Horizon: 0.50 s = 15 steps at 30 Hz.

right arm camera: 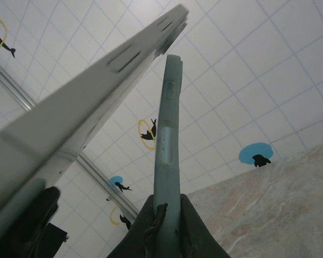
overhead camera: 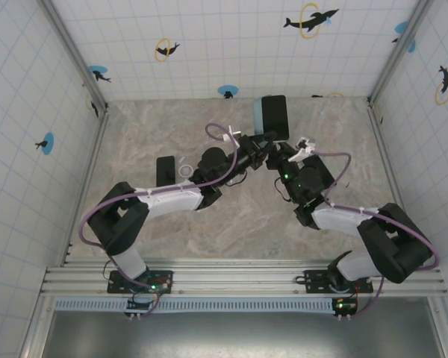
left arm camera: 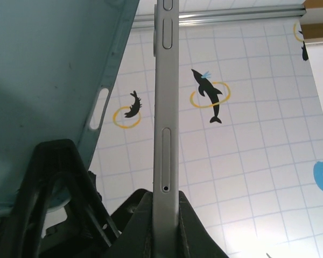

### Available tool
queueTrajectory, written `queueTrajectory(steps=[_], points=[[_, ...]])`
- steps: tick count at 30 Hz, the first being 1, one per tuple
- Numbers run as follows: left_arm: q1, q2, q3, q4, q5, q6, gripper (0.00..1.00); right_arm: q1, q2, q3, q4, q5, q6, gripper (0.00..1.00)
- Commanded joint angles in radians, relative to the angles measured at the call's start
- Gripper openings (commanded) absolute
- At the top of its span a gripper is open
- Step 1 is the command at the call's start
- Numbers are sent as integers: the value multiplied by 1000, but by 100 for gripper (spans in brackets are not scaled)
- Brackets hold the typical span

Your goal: Take the phone out of the phone case

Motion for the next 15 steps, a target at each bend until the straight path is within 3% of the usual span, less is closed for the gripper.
queueTrajectory(steps=[1,6,15], points=[[37,-54,-39,34,46,44,7,-34,-50,-30,-51,15,26,0],[63,-90,-74,-90,91,136,9,-89,-97,-107,-100,-7,91,0],[68,5,-170,-34,119,139,10,-187,-141,-214,-128,-77,224,0]])
